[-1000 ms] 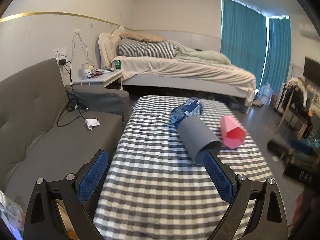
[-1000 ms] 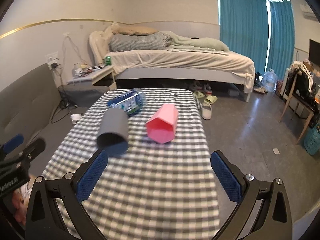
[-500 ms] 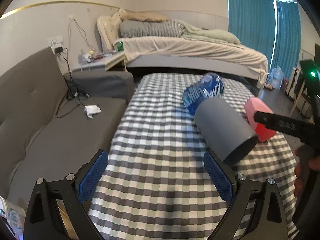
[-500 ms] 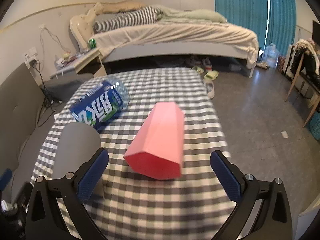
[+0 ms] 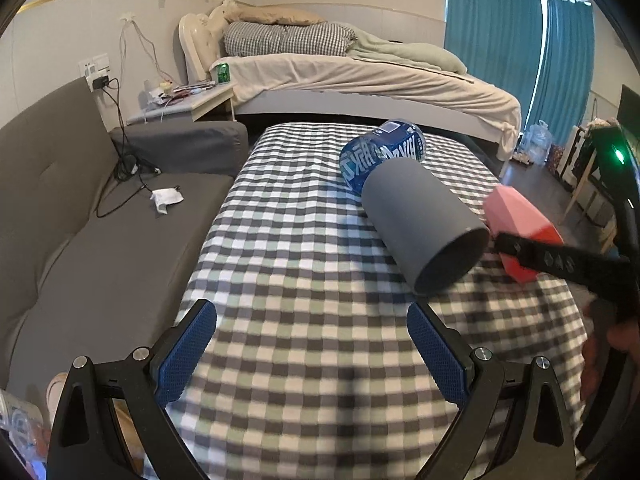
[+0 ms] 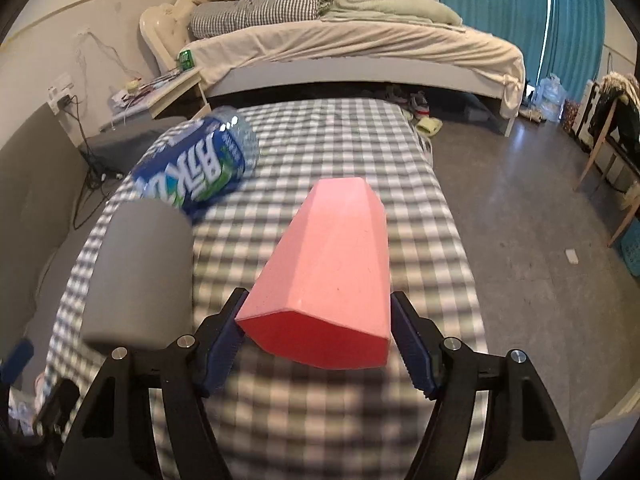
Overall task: Flip cup upside down
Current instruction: 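Lift the pink cup with the right gripper toward the left gripper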
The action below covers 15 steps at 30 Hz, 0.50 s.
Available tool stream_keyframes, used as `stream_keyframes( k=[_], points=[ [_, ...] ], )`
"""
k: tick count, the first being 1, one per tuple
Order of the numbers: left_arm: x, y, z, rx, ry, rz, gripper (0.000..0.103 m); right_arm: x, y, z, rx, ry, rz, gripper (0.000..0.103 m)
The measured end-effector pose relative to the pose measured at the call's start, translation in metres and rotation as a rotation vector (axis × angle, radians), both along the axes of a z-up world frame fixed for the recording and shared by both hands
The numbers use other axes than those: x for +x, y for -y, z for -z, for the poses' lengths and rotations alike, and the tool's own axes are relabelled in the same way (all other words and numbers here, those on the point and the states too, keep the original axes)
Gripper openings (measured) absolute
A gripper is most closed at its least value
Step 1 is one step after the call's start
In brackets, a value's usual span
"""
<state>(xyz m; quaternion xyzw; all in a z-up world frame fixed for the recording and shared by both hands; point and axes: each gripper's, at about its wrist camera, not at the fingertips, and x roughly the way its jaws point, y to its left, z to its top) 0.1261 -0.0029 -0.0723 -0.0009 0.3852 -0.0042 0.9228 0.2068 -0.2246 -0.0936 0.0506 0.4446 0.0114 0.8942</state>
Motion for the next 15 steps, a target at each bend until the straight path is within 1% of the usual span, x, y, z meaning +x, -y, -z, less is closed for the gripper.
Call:
stream_keyframes(
  k=[3,5,7,9,12,15],
  points=[
    [-0.015,-0.003,-0.009,-0.027,0.002,0.002,0.099,-0.027,0.000,-0.003,-0.012,-0.016,-0.011,0.070],
    [-0.027,-0.006,-0.017,-0.044,0.018,0.008,0.099,-0.053,-0.004,-0.006,-0.019,-0.027,-0.032,0.070],
    [-0.038,-0.007,-0.023,-0.046,0.033,0.014,0.099,-0.079,-0.007,-0.008,0.005,-0.043,-0.044,0.070],
    [-0.048,-0.010,-0.030,-0.038,0.044,0.012,0.099,-0.105,-0.017,-0.010,0.014,-0.053,-0.070,0.070],
    [-0.065,-0.021,-0.038,-0.041,0.049,0.001,0.099,-0.142,-0.042,-0.015,-0.017,-0.049,-0.135,0.069],
    [-0.075,-0.033,-0.041,-0.031,0.037,-0.016,0.099,-0.162,-0.062,-0.018,-0.016,-0.049,-0.164,0.070]
  ],
)
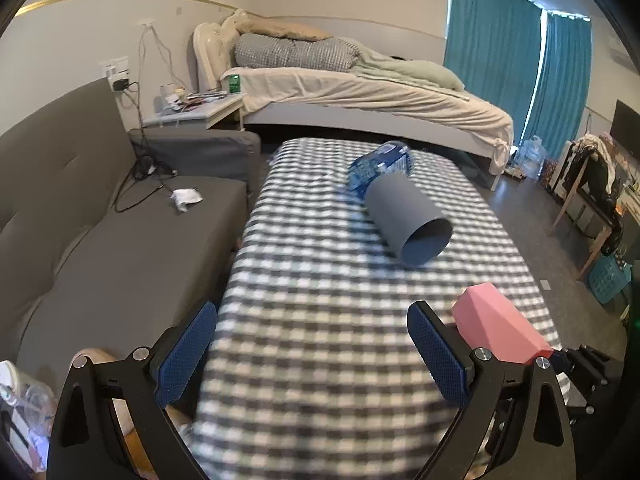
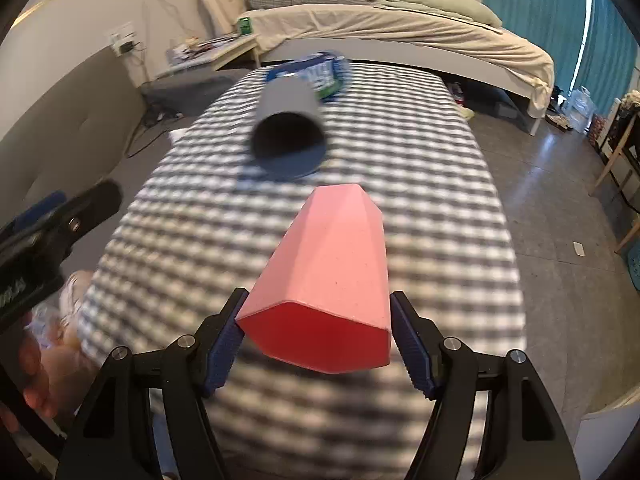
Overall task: Flip cup upside down
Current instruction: 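Lift the pink cup with the right gripper toward the left gripper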
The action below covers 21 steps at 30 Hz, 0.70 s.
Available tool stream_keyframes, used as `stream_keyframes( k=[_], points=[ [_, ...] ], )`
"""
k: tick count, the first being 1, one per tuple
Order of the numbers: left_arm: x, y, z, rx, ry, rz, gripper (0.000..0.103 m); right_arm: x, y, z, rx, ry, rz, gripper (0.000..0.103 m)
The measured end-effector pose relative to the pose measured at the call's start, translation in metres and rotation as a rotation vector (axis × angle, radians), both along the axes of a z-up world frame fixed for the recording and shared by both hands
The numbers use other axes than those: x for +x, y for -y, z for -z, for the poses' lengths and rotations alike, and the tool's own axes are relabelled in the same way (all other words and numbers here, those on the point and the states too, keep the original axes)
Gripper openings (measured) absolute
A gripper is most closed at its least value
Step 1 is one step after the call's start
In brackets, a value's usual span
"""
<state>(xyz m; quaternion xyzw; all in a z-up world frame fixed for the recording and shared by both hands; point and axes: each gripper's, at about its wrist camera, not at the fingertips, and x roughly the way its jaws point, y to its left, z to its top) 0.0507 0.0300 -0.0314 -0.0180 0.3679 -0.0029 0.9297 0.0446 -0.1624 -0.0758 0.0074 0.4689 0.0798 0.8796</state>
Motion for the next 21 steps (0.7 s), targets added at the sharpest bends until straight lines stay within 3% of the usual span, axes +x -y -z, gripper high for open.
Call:
stream_keyframes(
  k=[5,12,14,16,21],
  points=[
    [-0.013,-0.018,0.001,-0.013,-0.023,-0.028,0.099,-0.015,-0.027,0.007,-0.017,-0.010,-0.038,0.070],
    [-0.017,-0.020,0.001,0.011,-0.020,-0.027,0.099,-0.014,-0.025,0.012,0.019,-0.021,-0.024,0.070],
    [-0.016,-0.017,0.001,0.020,-0.028,-0.025,0.099,-0.012,-0.022,0.012,0.035,-0.020,-0.026,0.073],
    [-0.014,-0.014,0.002,0.033,-0.043,-0.035,0.099,-0.012,-0.019,0.012,0.049,-0.025,-0.033,0.086],
    [-0.008,-0.010,-0.004,0.003,-0.047,-0.065,0.099,-0.022,-0.008,-0.004,0.055,0.002,-0.060,0.086]
  ],
)
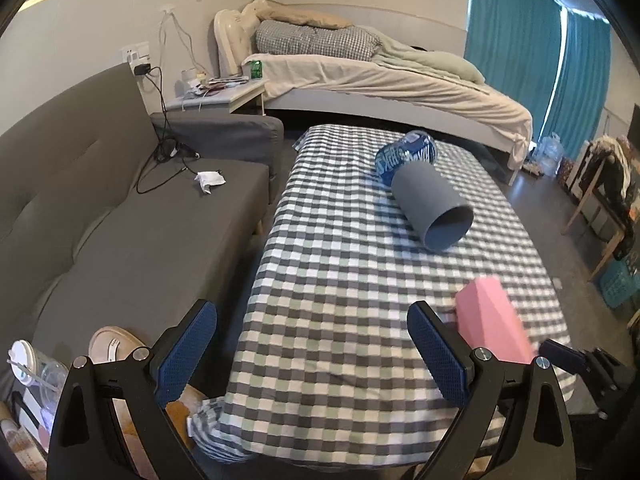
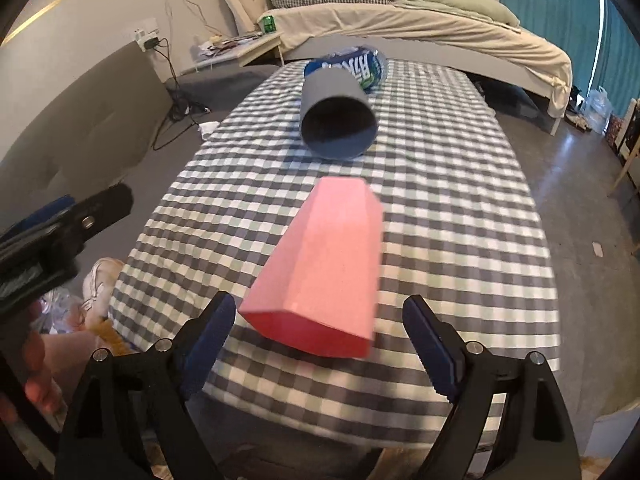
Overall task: Flip cup upside down
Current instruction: 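Lift the pink cup with the right gripper toward the left gripper, then grasp the pink cup with the left gripper while the right gripper releases it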
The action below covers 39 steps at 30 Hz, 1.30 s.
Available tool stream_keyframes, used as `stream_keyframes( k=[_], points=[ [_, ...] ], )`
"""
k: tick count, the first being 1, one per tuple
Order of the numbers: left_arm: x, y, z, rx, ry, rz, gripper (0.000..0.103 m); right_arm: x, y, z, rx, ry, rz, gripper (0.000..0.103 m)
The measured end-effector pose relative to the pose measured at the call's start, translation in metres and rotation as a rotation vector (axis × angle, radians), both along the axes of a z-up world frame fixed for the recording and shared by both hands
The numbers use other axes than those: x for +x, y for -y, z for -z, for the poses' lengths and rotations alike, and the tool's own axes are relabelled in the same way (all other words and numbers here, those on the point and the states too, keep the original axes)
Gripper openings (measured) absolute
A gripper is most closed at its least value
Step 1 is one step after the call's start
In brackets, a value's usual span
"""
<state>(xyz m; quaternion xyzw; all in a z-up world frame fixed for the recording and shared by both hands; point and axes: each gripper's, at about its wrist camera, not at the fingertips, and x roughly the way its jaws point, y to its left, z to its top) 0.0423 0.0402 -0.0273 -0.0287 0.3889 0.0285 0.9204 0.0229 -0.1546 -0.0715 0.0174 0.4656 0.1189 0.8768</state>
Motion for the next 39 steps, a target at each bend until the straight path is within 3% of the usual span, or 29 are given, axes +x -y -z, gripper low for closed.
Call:
stream_keyframes(
  k=[5,9,12,15,25,26,29,33,39],
  points=[
    [0.012,0.025,-0.003,-0.015,-0.040,0.024,0.099,-0.011,0.045,-0.042,0.049,0.087,0.044,0.086],
    [0.021,0.069,0.001,0.017,-0.105,0.128,0.099,-0.002,0.090,-0.055,0.028,0.130,0.134,0.086],
    [0.028,0.101,0.009,0.048,-0.148,0.214,0.099,0.009,0.117,-0.048,0.006,0.124,0.191,0.086],
    [0.036,0.121,0.025,0.077,-0.227,0.236,0.099,0.018,0.133,-0.035,0.034,0.092,0.237,0.086],
    [0.058,0.142,0.055,-0.031,-0.361,0.285,0.097,0.042,0.120,-0.030,-0.027,0.099,0.188,0.086],
    [0.058,0.142,0.057,-0.039,-0.368,0.292,0.096,0.042,0.120,-0.029,-0.030,0.099,0.185,0.086],
    [0.059,0.145,0.060,-0.053,-0.396,0.321,0.065,0.046,0.116,-0.028,-0.031,0.094,0.174,0.086],
    [0.060,0.139,0.058,-0.085,-0.394,0.320,0.064,0.045,0.113,-0.028,-0.050,0.108,0.171,0.086],
    [0.058,0.128,0.033,-0.112,-0.283,0.312,0.064,0.042,0.116,-0.027,-0.044,0.104,0.186,0.086]
  ],
)
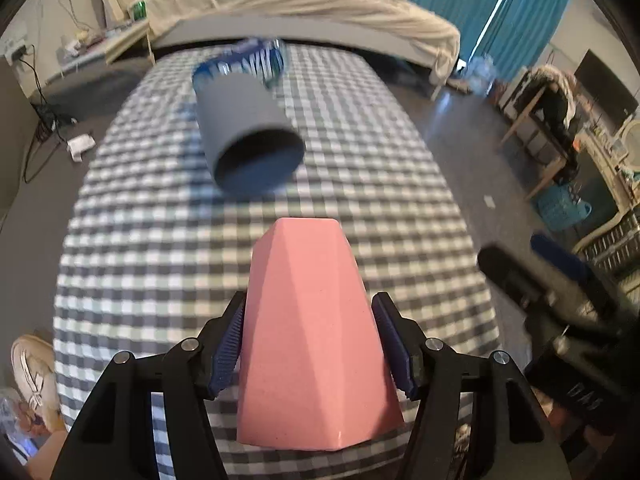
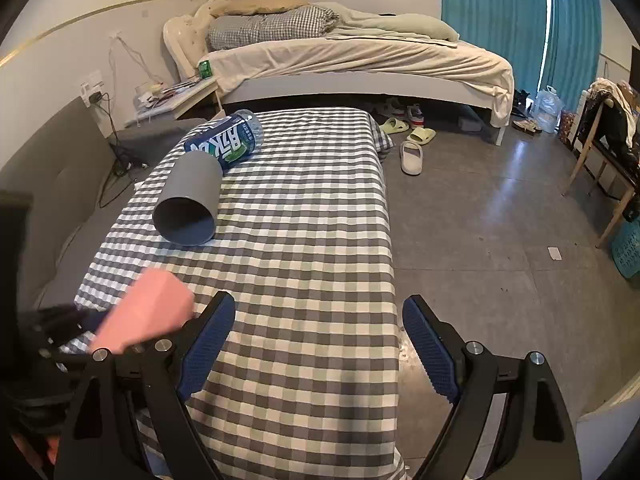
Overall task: Flip cup upside down
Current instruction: 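Grasp the pink cup with the left gripper while the right gripper releases it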
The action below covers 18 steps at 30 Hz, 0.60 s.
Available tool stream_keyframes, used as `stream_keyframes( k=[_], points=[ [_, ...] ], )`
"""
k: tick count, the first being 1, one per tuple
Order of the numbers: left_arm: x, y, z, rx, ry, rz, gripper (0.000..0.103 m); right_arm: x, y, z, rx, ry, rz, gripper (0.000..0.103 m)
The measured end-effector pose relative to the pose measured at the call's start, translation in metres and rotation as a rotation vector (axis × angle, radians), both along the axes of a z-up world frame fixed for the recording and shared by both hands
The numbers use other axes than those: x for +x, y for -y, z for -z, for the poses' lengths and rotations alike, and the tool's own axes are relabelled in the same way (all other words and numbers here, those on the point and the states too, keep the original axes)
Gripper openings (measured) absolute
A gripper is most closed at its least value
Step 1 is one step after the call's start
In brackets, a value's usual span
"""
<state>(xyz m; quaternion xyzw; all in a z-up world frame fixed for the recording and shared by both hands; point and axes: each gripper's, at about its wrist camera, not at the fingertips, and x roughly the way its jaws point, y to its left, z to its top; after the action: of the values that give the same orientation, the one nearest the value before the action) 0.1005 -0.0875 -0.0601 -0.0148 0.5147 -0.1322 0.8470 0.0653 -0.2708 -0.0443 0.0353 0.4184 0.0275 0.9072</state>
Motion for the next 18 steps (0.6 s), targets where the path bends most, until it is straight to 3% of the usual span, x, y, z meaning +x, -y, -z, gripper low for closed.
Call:
stream_keyframes(
  k=[5,13,18],
  points=[
    [0.005,-0.007,-0.014,-0.041,0.118,-0.023,0.064,-0.006,0.003,0.001,-0.007,0.005,0.010,0.086],
    [0.012,-0.001,0.016,0.032,-0.056,0.018,0.065,-0.008,0.004,0.003,-0.003,-0.009,0.016,0.086],
    [0.014,-0.004,0.017,0.036,-0.127,-0.014,0.075,-0.007,0.002,0.000,0.012,-0.010,0.013,0.086]
  ],
)
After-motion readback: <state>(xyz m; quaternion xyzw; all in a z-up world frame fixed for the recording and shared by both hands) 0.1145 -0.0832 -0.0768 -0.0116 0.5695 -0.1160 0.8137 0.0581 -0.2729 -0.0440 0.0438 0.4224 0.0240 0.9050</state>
